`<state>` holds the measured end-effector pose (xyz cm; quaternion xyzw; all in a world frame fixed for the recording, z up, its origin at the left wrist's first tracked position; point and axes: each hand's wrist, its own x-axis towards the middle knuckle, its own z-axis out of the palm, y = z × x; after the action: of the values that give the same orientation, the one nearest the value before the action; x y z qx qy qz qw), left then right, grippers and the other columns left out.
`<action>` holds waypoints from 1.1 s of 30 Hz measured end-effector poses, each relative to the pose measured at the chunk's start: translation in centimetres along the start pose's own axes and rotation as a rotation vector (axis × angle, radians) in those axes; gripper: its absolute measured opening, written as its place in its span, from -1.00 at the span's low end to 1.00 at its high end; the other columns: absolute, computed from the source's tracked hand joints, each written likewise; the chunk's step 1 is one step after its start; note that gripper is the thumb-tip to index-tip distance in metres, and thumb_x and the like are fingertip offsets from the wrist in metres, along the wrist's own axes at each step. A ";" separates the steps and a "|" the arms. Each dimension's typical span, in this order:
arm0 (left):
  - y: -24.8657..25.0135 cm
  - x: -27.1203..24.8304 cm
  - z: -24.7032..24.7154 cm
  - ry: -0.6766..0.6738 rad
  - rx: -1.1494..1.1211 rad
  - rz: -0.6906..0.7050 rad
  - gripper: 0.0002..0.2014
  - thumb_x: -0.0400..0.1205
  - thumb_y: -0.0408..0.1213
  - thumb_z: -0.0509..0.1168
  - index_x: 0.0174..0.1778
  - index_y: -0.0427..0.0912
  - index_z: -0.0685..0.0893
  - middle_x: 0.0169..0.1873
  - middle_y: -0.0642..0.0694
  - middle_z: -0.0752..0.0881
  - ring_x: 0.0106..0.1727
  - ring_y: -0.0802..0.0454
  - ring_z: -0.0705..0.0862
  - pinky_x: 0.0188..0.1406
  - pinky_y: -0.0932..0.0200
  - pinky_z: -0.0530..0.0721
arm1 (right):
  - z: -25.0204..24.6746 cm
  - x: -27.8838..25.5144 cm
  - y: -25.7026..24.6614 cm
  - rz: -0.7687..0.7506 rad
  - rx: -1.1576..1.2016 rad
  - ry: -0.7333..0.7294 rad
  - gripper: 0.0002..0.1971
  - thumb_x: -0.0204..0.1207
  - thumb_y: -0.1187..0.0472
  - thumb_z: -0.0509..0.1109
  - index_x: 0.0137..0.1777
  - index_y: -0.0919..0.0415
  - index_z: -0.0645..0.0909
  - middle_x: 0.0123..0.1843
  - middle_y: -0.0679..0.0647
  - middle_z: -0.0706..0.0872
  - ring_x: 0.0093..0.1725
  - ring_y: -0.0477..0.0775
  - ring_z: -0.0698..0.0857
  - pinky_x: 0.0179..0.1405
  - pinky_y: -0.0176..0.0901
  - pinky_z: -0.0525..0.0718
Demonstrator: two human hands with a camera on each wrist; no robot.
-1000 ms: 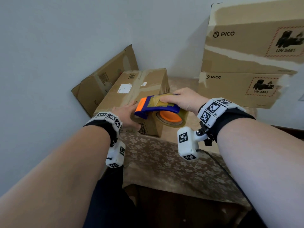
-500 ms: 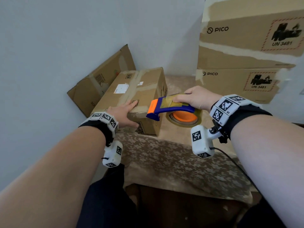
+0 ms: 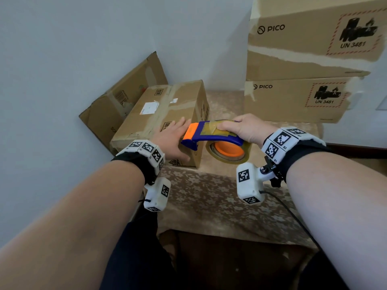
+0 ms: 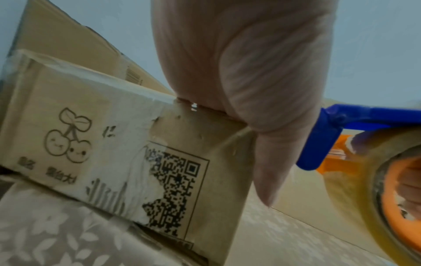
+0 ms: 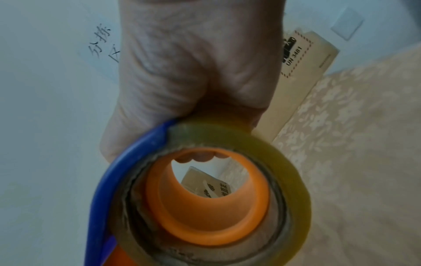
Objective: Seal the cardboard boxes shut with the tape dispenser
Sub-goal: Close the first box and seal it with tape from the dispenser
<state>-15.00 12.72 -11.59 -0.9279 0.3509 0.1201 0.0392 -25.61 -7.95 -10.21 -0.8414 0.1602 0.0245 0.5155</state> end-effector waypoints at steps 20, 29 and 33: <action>0.0 0.3 -0.3 -0.052 -0.121 -0.047 0.18 0.40 0.13 0.51 0.66 0.12 -0.28 0.67 0.02 -0.24 0.68 -0.02 -0.17 0.65 -0.15 -0.02 | -3.4 -1.3 4.4 -0.015 0.198 -0.058 -0.16 -0.03 -0.38 0.45 0.07 0.31 0.75 -0.04 0.30 0.81 0.02 0.36 0.75 0.25 0.17 0.61; 0.3 0.2 -0.7 -0.106 -0.125 -0.063 0.20 0.30 0.41 0.35 0.66 0.13 -0.29 0.67 0.01 -0.27 0.68 -0.03 -0.20 0.64 -0.22 -0.05 | -3.2 -1.2 5.1 0.028 0.076 -0.077 -0.53 0.41 -0.22 0.44 -0.14 0.25 0.73 -0.19 0.24 0.76 -0.17 0.18 0.66 0.00 -0.02 0.58; 0.7 0.1 -0.9 -0.108 -0.240 -0.107 -0.03 0.45 0.51 -0.08 0.68 0.05 -0.18 0.67 -0.01 -0.21 0.67 -0.02 -0.20 0.64 -0.21 -0.11 | -2.2 -0.5 4.5 0.054 -0.031 -0.097 -0.57 0.48 -0.22 0.38 -0.30 0.18 0.63 -0.32 0.13 0.67 -0.29 0.10 0.59 -0.25 -0.14 0.47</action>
<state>-15.22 11.93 -10.76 -0.9355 0.2812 0.2089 -0.0470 -27.71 -11.67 -12.97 -0.8425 0.1573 0.0815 0.5087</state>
